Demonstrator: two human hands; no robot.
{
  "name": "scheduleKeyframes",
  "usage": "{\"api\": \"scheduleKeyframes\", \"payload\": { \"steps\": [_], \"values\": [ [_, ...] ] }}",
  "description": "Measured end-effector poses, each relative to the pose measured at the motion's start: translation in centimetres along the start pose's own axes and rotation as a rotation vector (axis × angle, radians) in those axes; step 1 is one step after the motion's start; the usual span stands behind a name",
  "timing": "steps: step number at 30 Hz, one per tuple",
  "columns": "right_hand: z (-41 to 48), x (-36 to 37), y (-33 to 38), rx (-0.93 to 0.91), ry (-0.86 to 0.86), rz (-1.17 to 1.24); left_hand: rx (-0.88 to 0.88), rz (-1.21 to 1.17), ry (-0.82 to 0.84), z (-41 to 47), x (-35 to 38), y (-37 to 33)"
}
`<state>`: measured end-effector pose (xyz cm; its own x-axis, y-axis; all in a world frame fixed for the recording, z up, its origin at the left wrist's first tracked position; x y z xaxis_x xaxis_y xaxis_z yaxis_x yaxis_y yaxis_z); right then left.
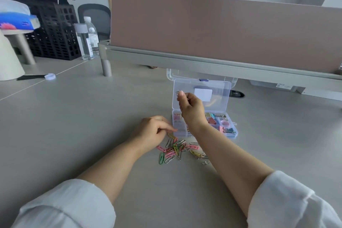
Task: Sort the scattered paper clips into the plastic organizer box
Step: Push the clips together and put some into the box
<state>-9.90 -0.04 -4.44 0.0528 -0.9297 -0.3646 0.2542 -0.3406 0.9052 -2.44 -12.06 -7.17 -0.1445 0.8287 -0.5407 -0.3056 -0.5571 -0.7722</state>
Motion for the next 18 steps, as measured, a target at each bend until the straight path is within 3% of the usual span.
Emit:
{"api": "scheduleKeyframes", "payload": {
  "steps": [18],
  "values": [
    [0.3, -0.9, -0.2, 0.036, 0.009, 0.108, 0.056, 0.031, 0.019, -0.2, -0.2, -0.4]
  ]
}}
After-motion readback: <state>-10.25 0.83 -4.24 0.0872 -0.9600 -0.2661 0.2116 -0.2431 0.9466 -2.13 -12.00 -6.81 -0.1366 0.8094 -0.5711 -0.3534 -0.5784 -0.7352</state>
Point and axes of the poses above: each hand's wrist, its own z-axis towards the middle knuckle, its own x-axis out of the palm, y = z × x, the point moved 1 cm from there along z, towards the middle knuckle, and after that the axes turned 13 degrees about -z, right-handed, at the moved point
